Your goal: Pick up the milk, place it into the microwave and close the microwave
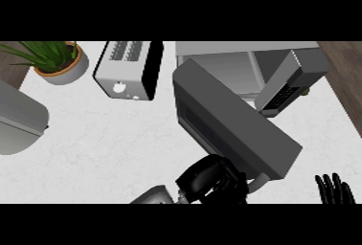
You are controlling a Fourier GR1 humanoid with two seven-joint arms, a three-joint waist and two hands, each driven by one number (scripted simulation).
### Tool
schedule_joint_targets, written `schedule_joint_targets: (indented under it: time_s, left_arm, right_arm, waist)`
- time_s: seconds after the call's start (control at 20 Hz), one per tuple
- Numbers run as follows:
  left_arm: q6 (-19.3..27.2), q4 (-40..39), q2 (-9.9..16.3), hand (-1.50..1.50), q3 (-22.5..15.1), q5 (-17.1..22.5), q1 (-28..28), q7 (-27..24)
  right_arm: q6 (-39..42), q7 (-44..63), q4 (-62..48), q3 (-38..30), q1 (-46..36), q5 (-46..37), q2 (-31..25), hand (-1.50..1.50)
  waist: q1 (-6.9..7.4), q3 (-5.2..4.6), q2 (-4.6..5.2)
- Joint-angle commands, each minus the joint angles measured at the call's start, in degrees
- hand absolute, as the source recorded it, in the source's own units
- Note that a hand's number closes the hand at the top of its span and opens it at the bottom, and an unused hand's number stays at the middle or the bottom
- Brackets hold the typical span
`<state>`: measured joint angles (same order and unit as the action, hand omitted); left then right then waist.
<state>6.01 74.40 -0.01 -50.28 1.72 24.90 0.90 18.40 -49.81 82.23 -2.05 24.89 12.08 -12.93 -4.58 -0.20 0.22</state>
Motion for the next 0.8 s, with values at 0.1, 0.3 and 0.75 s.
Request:
schedule_joint_targets:
  time_s: [0.1,0.3,0.75]
  left_arm:
    - [10.4,-7.4,0.0,1.5,-6.4,8.9,5.9,-1.0]
    - [15.7,-7.9,0.0,-1.5,-4.7,14.7,9.1,-4.8]
    - [24.1,-13.4,0.0,1.5,1.2,22.2,15.9,-10.4]
  right_arm:
    - [5.3,1.0,8.1,2.5,1.5,3.3,-1.6,-1.5]
    - [4.5,3.7,11.2,2.4,1.0,4.9,-3.3,-1.5]
    - [6.1,7.5,18.3,4.9,2.8,7.5,-6.2,-1.5]
  waist:
    - [-2.72,0.02,0.63]
    - [-4.83,-0.06,1.13]
    - [-9.0,-0.14,2.0]
